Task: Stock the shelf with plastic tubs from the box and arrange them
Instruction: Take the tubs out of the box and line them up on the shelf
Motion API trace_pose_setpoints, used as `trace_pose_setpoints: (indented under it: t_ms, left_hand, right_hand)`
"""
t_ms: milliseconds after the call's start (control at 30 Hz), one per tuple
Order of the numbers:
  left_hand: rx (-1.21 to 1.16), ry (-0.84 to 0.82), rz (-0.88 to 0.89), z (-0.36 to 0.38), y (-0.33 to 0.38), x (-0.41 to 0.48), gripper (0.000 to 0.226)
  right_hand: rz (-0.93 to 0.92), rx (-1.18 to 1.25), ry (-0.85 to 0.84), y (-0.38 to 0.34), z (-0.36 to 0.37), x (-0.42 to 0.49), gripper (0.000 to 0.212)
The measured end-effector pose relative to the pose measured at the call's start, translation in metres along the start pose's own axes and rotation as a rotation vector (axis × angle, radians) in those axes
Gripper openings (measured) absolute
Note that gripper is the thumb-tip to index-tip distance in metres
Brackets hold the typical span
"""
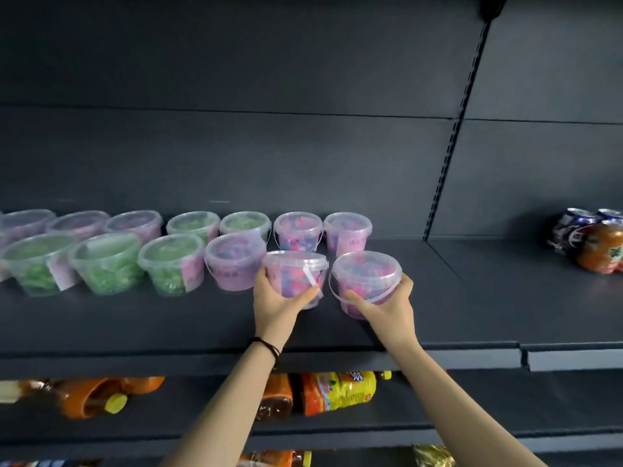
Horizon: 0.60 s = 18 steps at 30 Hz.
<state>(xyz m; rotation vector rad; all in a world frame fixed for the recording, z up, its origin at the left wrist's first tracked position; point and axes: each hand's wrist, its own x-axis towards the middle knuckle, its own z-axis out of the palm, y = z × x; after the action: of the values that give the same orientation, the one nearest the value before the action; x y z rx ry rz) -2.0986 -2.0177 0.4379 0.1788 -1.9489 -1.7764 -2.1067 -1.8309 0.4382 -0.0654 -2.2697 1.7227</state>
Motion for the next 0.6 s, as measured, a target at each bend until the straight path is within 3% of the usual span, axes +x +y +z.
trace_pose_setpoints:
  t_ms: [300,600]
  left_hand:
    - [0.095,0.009,0.036,0.022,-0.024,0.052,0.085]
    - [0.151,0.002,-0.005,0.021,-0.026,0.052,0.086]
  right_hand:
    - [0.078,-0.198,0.005,0.008,0.022,0.055,0.106]
    - [0.084,-0.330,-0.018,0.010,0.029,0.069,0.099]
